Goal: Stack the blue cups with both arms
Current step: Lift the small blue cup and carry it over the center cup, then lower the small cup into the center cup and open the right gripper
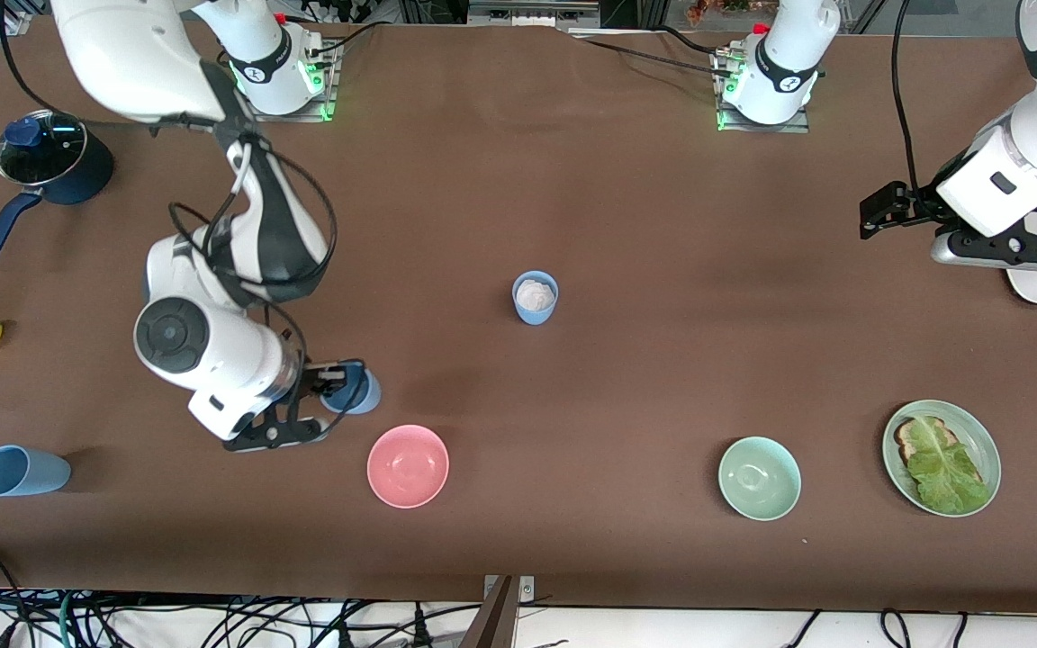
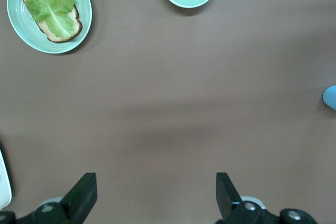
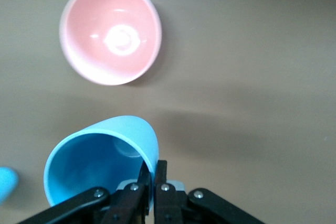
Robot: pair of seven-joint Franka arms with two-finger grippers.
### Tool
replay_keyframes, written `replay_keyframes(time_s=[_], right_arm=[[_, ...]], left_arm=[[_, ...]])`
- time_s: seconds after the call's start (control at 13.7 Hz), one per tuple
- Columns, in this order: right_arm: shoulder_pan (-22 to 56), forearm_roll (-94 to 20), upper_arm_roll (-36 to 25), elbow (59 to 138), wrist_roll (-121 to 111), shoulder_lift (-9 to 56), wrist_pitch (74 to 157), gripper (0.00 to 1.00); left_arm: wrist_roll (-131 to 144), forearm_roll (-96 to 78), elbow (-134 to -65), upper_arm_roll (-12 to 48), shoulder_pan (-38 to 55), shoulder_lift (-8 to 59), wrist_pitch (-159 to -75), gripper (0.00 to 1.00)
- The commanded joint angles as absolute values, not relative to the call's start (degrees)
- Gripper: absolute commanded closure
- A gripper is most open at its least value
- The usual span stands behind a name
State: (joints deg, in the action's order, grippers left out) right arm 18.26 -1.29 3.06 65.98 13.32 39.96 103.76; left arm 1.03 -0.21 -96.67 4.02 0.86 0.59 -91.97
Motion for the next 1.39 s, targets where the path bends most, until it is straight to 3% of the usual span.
replay_keyframes(time_s=[0.0,0.37,0.66,1.32], right_arm=[[23.4,-1.8,2.8,62.2,21.1,39.3,98.2,1.00],[35.8,-1.2,2.6,62.3,39.4,38.0,97.8,1.00],[41.4,-0.8,2.5,63.3,47.8,38.0,97.9,1.00],[43.8,0.7,2.5,68.6,51.4,37.9,102.7,1.00]], left_arm=[[0.6,-1.1,-96.2,4.0,0.9,0.3,-91.4,0.00],[1.1,-1.1,-96.1,4.1,1.0,0.3,-91.3,0.00],[1.2,-1.1,-96.1,4.1,1.1,0.3,-91.3,0.00],[1.3,-1.1,-96.1,4.1,1.1,0.3,-90.6,0.00]])
